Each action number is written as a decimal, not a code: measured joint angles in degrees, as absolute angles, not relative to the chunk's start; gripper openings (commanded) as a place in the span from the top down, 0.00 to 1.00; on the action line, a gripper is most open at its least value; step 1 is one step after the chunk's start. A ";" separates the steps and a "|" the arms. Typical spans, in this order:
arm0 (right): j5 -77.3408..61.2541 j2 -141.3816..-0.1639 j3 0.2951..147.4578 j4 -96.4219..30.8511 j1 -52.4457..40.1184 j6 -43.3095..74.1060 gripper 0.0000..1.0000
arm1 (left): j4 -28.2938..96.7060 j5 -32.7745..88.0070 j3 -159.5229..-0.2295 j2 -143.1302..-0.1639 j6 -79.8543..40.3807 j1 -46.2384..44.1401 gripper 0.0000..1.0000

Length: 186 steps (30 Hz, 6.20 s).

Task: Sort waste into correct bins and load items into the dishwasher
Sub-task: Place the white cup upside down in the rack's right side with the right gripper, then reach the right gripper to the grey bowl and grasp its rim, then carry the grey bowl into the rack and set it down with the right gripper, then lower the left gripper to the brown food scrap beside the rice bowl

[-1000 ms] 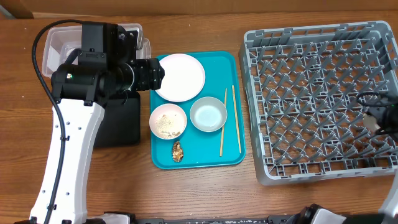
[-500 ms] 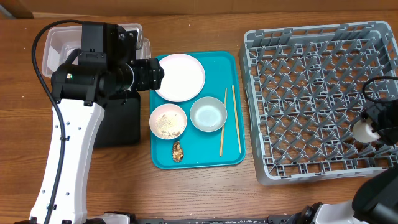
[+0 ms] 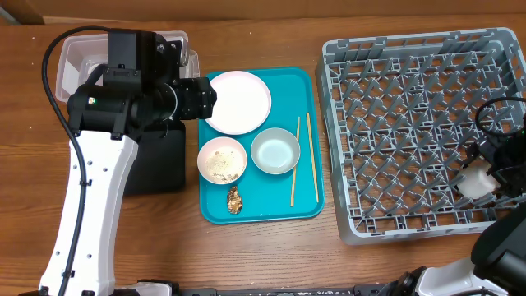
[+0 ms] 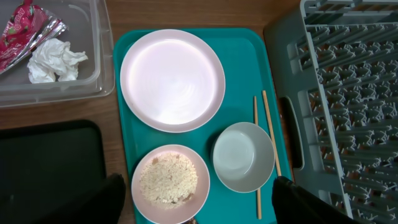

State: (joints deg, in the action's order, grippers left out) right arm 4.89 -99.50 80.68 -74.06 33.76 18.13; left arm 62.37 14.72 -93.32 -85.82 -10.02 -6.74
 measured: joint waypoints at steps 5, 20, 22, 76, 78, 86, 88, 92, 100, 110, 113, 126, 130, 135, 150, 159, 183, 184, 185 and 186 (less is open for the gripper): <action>4.86 -99.50 80.68 -74.11 33.76 18.20 0.01 | 62.70 14.72 -93.32 -85.82 -9.98 -6.74 0.19; -1.41 -97.78 86.89 -77.80 33.10 16.86 0.00 | 67.37 8.91 -93.32 -85.82 -9.82 -6.74 0.10; -4.16 -95.72 90.30 -77.82 31.73 15.64 0.00 | 68.29 7.51 -93.32 -85.84 -9.82 -6.74 0.09; -13.06 -121.91 93.67 -68.79 -25.02 16.64 0.88 | 72.44 -3.33 -93.32 -86.54 -10.55 -6.74 0.11; -13.08 -121.91 93.67 -68.86 -25.02 16.69 0.91 | 72.44 -3.33 -93.32 -86.54 -10.55 -6.74 0.11; -13.10 -121.91 93.67 -68.99 -25.12 17.41 0.96 | 72.44 -3.33 -93.32 -86.54 -10.55 -6.74 0.11; -13.10 -121.91 93.67 -69.10 -25.12 17.50 0.96 | 72.44 -3.33 -93.32 -86.54 -10.55 -6.74 0.11; -12.62 -121.80 93.86 -70.35 -25.10 17.52 0.96 | 72.44 -3.33 -93.32 -86.54 -10.55 -6.74 0.10; -1.45 -110.02 99.29 -71.05 -24.75 16.88 0.96 | 72.34 -3.38 -93.32 -86.54 -10.55 -6.74 0.10; 28.32 -94.06 102.98 -62.35 -17.32 16.47 0.96 | 72.05 -3.55 -93.32 -86.54 -10.55 -6.74 0.09; 34.59 -95.07 102.91 -58.67 -13.41 16.43 0.96 | 71.94 -3.70 -93.32 -86.54 -10.52 -6.74 0.07; 45.39 -97.47 102.61 -32.25 6.76 1.96 0.96 | 70.26 -3.88 -93.32 -86.54 -10.52 -6.74 0.06; 53.67 -101.36 102.61 -30.57 9.15 -1.91 0.96 | 70.04 -4.34 -93.32 -86.54 -10.52 -6.74 0.06; 61.89 -107.11 102.06 -31.48 10.74 -2.90 0.96 | 70.02 -5.04 -93.32 -86.54 -10.52 -6.74 0.06; 69.47 -116.42 90.39 -37.39 10.74 7.49 0.96 | 70.04 -5.28 -93.32 -86.54 -10.55 -6.74 0.06; 65.54 -115.52 89.67 -43.68 8.45 11.05 0.96 | 70.06 -5.41 -93.32 -86.54 -10.74 -6.74 0.06; 44.36 -112.73 88.44 -56.60 6.44 13.34 0.35 | 70.06 -5.43 -93.32 -86.54 -10.74 -6.74 0.04; 43.09 -111.02 88.44 -56.69 6.42 13.34 0.31 | 70.06 -5.41 -93.32 -86.54 -10.74 -6.74 0.04; 41.87 -109.40 88.47 -56.86 6.39 13.34 0.27 | 70.08 -5.43 -93.32 -86.54 -10.74 -6.74 0.03; 40.53 -107.42 88.53 -57.32 6.37 13.37 0.20 | 70.11 -5.43 -93.32 -86.54 -10.74 -6.74 0.02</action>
State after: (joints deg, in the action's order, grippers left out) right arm 40.53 -107.42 88.53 -57.32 6.37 13.37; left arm 70.11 -5.43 -93.32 -86.54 -10.74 -6.74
